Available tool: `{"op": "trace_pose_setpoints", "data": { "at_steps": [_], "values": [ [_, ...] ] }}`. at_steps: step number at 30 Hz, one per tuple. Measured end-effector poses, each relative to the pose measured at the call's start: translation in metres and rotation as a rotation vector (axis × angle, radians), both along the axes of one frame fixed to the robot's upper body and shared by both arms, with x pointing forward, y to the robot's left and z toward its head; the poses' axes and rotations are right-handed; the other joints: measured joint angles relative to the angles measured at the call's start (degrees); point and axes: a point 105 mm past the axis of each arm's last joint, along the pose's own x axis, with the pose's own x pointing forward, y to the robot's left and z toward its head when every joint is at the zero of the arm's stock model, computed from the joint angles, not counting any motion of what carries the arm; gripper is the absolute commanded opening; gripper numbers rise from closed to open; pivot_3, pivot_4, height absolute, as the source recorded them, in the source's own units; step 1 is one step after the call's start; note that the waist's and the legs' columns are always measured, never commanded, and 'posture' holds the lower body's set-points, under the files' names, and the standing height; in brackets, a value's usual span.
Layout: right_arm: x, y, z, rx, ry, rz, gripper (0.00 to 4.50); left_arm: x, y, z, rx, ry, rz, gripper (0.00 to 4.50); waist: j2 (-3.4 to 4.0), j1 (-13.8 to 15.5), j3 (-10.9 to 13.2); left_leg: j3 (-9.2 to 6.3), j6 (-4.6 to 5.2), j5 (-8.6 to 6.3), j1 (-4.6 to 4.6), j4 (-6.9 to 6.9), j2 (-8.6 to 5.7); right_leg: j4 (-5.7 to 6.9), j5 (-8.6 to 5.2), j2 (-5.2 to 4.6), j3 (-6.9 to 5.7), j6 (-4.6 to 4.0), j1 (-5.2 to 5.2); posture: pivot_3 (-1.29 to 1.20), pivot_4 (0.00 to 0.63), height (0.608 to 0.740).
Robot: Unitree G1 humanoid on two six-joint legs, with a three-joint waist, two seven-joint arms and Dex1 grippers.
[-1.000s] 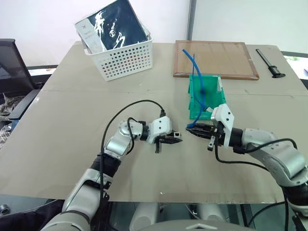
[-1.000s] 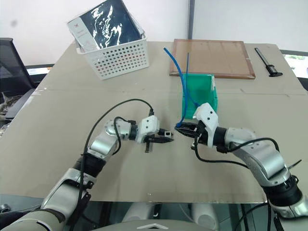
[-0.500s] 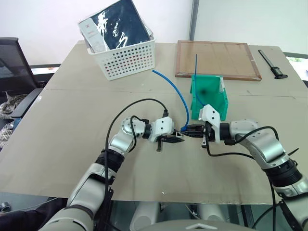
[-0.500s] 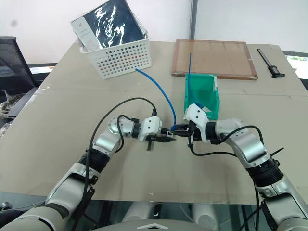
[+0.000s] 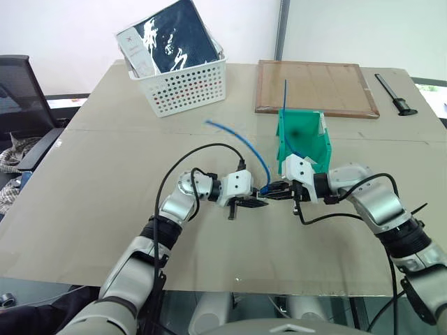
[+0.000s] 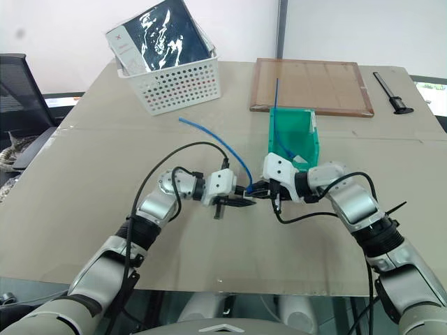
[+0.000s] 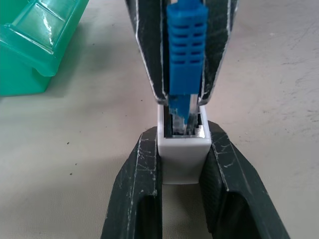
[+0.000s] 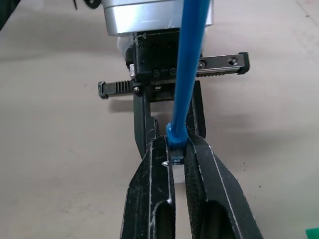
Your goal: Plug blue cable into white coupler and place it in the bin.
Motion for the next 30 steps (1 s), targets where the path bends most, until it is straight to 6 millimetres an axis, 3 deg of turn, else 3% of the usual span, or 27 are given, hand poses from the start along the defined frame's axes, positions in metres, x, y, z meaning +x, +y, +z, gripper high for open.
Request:
{"op": "trace_pose_setpoints", "data": {
  "at_steps": [22, 23, 25, 29, 30],
  "values": [
    [0.007, 0.006, -0.008, -0.083, 0.04, 0.042, 0.0, 0.0, -0.002, -0.007, -0.01, 0.01, 0.033, 0.41, 0.18, -0.13, -1.02, -0.24, 0.0, 0.0, 0.28, 0.0, 0.0, -0.01, -0.01, -0.01, -0.18, 0.01, 0.35, 0.0, 0.15, 0.738],
    [0.008, 0.008, -0.008, -0.079, 0.048, 0.039, 0.53, 0.0, -0.002, -0.007, -0.009, 0.012, 0.034, 0.41, 0.18, -0.2, -1.02, -0.25, 0.0, 0.0, 0.29, 0.0, 0.0, 0.0, -0.01, 0.02, -0.18, 0.02, 0.35, 0.0, 0.15, 0.738],
    [0.01, 0.009, -0.011, -0.079, 0.058, 0.032, 0.97, 0.0, -0.002, -0.006, -0.009, 0.011, 0.035, 0.41, 0.18, -0.23, -1.02, -0.27, 0.0, 0.0, 0.3, 0.0, 0.01, 0.0, -0.01, 0.04, -0.2, 0.02, 0.35, 0.0, 0.15, 0.738],
    [0.014, 0.007, -0.014, -0.058, 0.052, -0.008, 2.76, 0.0, -0.003, -0.006, -0.013, 0.013, 0.031, 0.41, 0.21, -0.14, -0.99, -0.28, -0.01, 0.0, 0.25, 0.0, -0.01, -0.01, -0.01, 0.02, -0.2, 0.01, 0.33, 0.0, 0.15, 0.738],
    [0.015, 0.006, -0.014, -0.052, 0.049, -0.021, 2.76, 0.0, -0.003, -0.006, -0.013, 0.012, 0.03, 0.41, 0.21, -0.13, -0.99, -0.29, -0.01, 0.0, 0.23, -0.01, -0.01, -0.01, -0.01, 0.01, -0.2, 0.0, 0.32, 0.0, 0.15, 0.738]
  ]
}}
